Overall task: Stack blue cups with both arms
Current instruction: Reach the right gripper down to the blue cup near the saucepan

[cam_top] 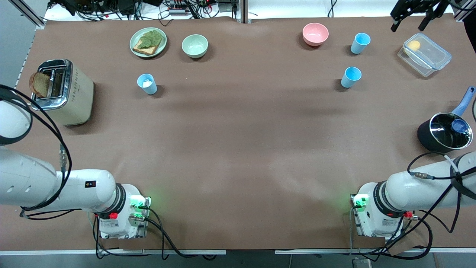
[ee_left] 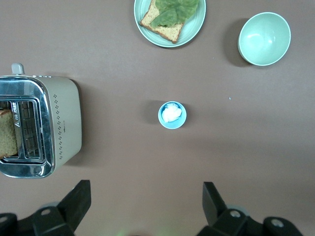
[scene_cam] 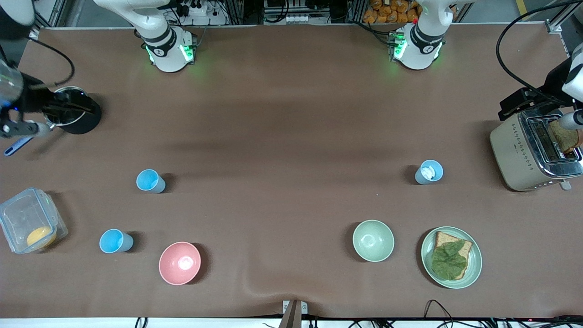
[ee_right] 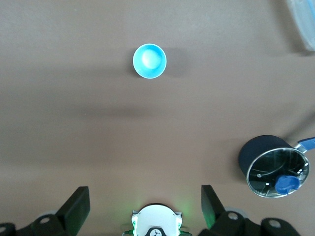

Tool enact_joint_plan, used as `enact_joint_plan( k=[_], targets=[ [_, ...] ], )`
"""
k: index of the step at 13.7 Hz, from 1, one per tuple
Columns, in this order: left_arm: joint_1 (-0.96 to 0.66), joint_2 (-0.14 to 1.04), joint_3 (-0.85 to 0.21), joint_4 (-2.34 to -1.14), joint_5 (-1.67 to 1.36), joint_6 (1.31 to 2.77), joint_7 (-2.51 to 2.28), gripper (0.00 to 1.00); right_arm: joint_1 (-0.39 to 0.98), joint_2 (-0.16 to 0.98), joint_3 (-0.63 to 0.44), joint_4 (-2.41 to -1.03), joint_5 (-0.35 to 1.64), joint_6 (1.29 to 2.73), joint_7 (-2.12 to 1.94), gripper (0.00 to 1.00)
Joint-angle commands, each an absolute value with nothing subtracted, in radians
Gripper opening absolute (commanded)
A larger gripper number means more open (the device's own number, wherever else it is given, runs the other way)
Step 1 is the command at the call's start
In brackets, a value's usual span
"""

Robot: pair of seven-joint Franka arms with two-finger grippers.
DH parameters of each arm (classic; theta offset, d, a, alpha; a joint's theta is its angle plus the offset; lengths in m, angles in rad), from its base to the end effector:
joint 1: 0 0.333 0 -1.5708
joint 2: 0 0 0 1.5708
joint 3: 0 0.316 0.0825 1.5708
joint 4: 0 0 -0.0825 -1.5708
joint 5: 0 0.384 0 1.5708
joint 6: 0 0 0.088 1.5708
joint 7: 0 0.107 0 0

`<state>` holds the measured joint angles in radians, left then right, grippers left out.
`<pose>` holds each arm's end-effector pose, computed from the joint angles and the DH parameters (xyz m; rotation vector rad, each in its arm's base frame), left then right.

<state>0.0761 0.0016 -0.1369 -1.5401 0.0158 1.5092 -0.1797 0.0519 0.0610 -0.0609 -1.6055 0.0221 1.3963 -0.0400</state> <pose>0.5480 -0.0315 0.6327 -3.1163 -0.1866 0.0474 0.5480 -0.0014 0.5623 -3.0880 -0.0486 0.4188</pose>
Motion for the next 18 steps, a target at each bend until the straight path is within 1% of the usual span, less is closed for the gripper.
enact_joint_plan(
  k=[1, 6, 12, 18],
  targets=[
    [0.072, 0.009, -0.132, -1.525, -0.002, 1.489, -0.16, 1.0, 0.089, 0.161, -0.069, -1.615, 0.023, 1.463, -0.043, 1.0],
    [0.077, 0.014, -0.13, -1.517, -0.003, 1.491, -0.16, 1.0, 0.101, 0.265, -0.069, -1.741, 0.009, 1.701, -0.044, 1.0],
    [0.077, 0.017, -0.129, -1.525, -0.002, 1.491, -0.172, 1.0, 0.055, 0.419, -0.071, -1.741, 0.006, 1.853, -0.044, 1.0],
    [0.071, 0.029, -0.13, -1.525, -0.002, 1.491, -0.175, 1.0, 0.051, 0.491, -0.071, -1.741, 0.008, 1.931, -0.044, 1.0]
  ],
)
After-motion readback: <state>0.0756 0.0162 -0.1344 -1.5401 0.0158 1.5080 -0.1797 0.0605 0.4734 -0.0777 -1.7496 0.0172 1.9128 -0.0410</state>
